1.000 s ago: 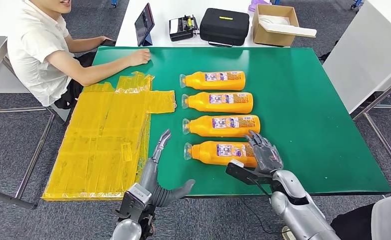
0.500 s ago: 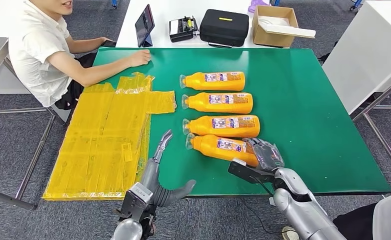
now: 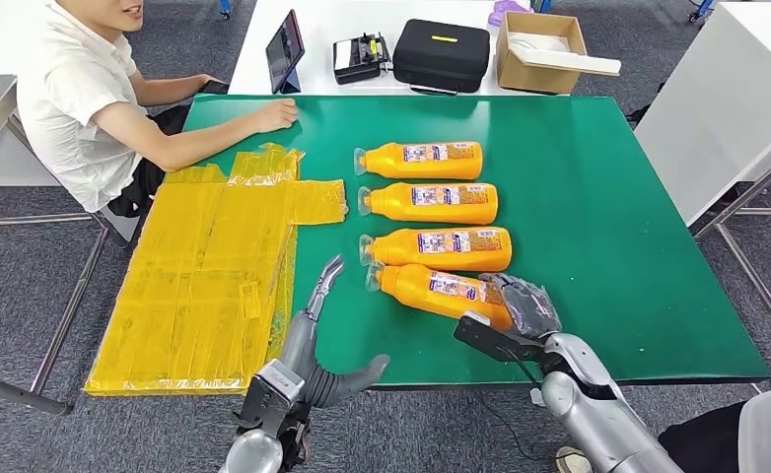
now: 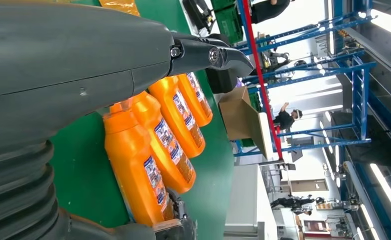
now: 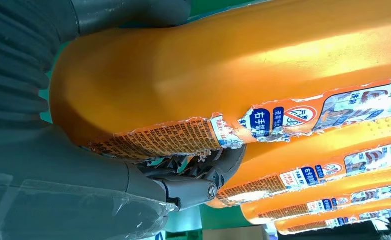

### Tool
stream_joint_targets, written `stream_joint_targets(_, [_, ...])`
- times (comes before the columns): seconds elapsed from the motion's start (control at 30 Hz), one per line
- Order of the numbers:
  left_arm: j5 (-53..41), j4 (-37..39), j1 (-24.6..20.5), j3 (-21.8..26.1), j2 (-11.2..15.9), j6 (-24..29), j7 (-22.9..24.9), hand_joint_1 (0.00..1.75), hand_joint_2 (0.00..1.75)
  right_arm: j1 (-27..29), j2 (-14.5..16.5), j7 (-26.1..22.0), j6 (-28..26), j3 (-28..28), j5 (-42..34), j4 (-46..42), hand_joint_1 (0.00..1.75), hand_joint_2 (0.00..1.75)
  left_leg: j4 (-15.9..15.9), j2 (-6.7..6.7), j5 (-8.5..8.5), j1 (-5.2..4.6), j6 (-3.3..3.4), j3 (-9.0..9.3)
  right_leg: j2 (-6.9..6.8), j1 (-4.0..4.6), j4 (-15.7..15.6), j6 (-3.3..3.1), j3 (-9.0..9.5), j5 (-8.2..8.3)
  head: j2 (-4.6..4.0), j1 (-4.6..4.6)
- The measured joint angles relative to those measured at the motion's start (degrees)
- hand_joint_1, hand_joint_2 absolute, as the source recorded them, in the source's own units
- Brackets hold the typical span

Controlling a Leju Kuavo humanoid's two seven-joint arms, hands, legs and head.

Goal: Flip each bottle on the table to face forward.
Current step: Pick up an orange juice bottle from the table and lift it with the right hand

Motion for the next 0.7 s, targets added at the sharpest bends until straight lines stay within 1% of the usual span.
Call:
stream_joint_targets(0.2, [1.19, 0.00, 0.02, -0.03, -0.05, 0.36, -0.82, 0.00, 1.75, 0.91, 0.18, -2.39, 0.01, -1.15, -4.50, -0.19, 1.75, 1.75, 0.00, 0.00, -0.01, 0.00, 0.00, 0.09, 0.00, 0.01, 0.00, 0.00, 0.10, 0.00, 0.00, 0.00])
stream_joint_targets(0.43, [8.78, 0.02, 0.22, 0.81, -0.62, 1.15, -1.57, 0.00, 1.75, 4.89, 1.85, -6.00, -1.13, -3.85, -9.59, -3.69, 1.75, 1.75, 0.00, -0.02, -0.01, 0.00, 0.00, 0.08, -0.01, 0.01, 0.00, 0.00, 0.13, 0.00, 0.00, -0.01])
stream_joint_targets(0.6, [11.56, -0.67, 1.79, 3.24, -0.92, 6.37, -4.74, 0.00, 1.75, 8.89, 3.51, -7.48, -2.67, -5.62, -11.26, -7.65, 1.75, 1.75, -0.01, -0.03, -0.02, 0.01, -0.01, 0.03, -0.01, 0.01, 0.01, -0.01, 0.11, -0.02, 0.00, -0.01])
stream_joint_targets(0.7, [14.39, -1.75, 3.50, 4.75, -0.79, 6.19, -4.54, 0.00, 1.75, 11.27, 4.28, -7.95, -3.44, -6.17, -11.72, -10.10, 1.75, 1.75, -0.01, -0.04, -0.04, 0.00, -0.01, -0.05, -0.02, 0.01, 0.01, -0.01, 0.04, -0.04, 0.00, -0.01])
